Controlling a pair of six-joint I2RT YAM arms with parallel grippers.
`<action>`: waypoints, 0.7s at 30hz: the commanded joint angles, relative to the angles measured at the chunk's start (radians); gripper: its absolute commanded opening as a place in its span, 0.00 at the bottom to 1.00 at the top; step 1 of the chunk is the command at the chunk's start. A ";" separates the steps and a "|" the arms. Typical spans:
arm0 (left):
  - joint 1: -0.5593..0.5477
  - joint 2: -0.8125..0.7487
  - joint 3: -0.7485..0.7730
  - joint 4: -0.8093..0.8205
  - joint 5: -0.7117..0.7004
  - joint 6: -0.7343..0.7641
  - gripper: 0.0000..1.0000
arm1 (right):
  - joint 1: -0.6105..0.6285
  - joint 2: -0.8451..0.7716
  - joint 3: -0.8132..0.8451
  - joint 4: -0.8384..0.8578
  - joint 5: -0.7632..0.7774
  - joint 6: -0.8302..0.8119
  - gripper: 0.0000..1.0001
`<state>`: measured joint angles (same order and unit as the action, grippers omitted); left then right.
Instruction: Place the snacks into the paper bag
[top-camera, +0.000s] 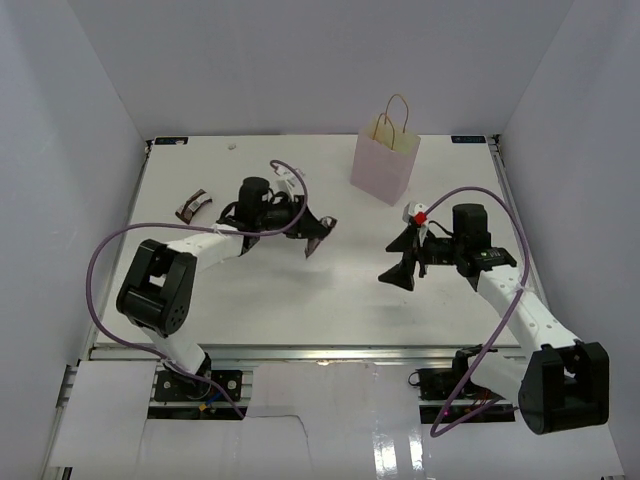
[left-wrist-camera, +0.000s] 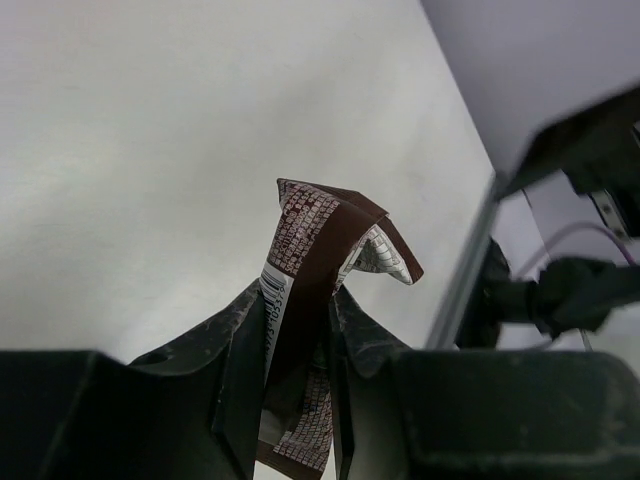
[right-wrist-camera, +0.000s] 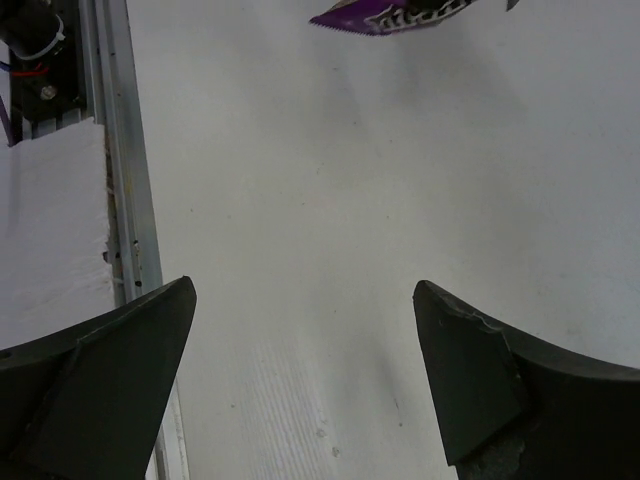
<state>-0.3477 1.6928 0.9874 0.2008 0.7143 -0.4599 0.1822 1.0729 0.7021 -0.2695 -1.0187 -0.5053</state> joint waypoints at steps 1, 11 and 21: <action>-0.120 -0.047 -0.033 0.118 0.218 -0.063 0.36 | 0.029 0.036 0.037 0.131 0.000 0.171 0.95; -0.301 -0.114 -0.089 0.141 -0.041 0.043 0.36 | 0.109 0.137 0.146 0.213 0.355 0.788 0.94; -0.343 -0.107 -0.064 0.175 -0.124 0.066 0.36 | 0.122 0.237 0.149 0.257 0.293 0.949 0.99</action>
<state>-0.6804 1.6276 0.9039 0.3367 0.6155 -0.4152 0.2989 1.2945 0.8181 -0.0505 -0.7097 0.3649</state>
